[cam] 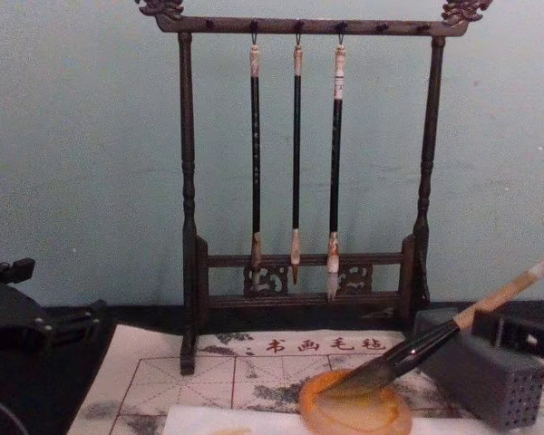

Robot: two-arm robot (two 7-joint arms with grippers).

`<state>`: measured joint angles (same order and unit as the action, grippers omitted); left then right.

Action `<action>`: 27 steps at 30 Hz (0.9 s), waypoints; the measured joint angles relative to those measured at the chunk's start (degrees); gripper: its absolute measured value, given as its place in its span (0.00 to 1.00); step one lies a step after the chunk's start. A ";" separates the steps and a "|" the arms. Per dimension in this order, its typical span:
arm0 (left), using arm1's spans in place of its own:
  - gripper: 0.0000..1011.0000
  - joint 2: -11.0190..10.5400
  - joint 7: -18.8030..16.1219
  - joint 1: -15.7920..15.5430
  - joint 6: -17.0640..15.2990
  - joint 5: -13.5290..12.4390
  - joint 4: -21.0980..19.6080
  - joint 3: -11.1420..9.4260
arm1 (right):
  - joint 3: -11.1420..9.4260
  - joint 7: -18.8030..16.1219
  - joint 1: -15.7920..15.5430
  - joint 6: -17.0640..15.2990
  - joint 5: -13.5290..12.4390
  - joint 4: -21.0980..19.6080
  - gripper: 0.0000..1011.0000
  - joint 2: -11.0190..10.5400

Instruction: Pick up the brush from the inkstone, write on the paper, then place the brush back to its original position.

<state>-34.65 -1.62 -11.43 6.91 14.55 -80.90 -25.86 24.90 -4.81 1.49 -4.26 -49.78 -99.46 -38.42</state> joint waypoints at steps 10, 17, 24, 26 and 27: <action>0.99 0.00 0.00 0.00 0.00 0.00 0.00 0.00 | 2.09 0.14 0.36 2.47 9.05 2.54 0.99 0.08; 0.99 0.00 0.00 0.00 0.00 0.00 0.00 0.00 | 2.03 -0.38 0.02 2.21 10.65 2.98 0.99 0.27; 0.99 0.00 0.00 0.00 0.00 0.00 0.00 0.00 | 1.99 -0.31 0.09 2.21 10.61 2.98 0.99 0.31; 0.99 0.00 0.00 0.00 0.00 0.00 0.00 0.00 | 1.98 -0.30 0.10 2.21 10.60 2.98 0.99 0.32; 0.99 0.00 0.00 0.00 0.00 0.00 0.00 0.00 | 1.98 -0.28 0.10 2.21 10.59 2.98 0.99 0.32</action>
<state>-34.65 -1.62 -11.43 6.90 14.55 -80.90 -25.86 26.88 -5.09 1.60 -2.06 -39.19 -96.48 -38.09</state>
